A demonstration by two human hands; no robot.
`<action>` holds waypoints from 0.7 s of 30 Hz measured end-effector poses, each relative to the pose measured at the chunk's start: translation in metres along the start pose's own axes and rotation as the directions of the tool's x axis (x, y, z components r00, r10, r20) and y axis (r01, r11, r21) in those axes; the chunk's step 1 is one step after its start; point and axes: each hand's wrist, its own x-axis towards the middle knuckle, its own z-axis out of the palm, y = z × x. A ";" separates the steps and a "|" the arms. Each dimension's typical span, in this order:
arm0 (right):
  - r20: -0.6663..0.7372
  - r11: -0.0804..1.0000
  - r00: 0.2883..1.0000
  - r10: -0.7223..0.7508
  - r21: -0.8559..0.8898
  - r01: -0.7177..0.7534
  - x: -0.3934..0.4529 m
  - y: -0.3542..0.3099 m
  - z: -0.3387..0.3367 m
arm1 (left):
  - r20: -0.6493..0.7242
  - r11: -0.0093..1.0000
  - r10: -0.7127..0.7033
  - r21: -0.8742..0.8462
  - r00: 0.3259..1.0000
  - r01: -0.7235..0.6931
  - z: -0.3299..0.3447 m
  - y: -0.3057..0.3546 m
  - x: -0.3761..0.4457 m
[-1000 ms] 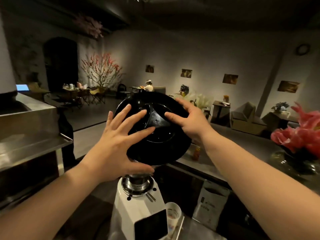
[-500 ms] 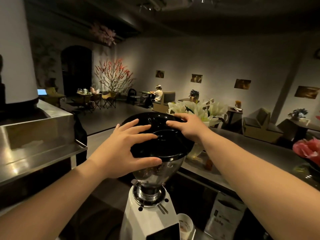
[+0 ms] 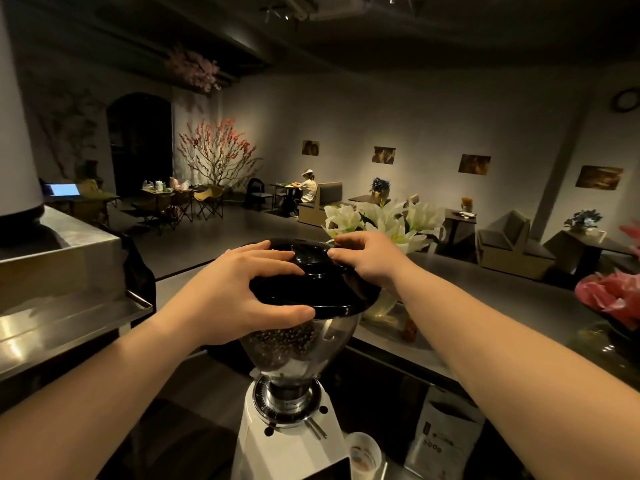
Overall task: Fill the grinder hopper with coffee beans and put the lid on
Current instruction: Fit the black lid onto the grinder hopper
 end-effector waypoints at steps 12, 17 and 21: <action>0.020 1.000 1.000 -0.003 0.007 0.003 0.004 -0.008 -0.002 | -0.010 0.997 -0.006 -0.072 1.000 0.006 -0.003 -0.007 0.005; 0.026 1.000 1.000 -0.006 0.002 0.006 0.005 -0.007 0.003 | 0.001 0.997 -0.011 -0.074 1.000 0.011 -0.002 -0.012 0.003; 0.028 1.000 1.000 0.001 -0.013 -0.001 0.004 -0.008 0.004 | -0.013 0.997 -0.001 -0.079 1.000 0.000 0.001 -0.015 0.000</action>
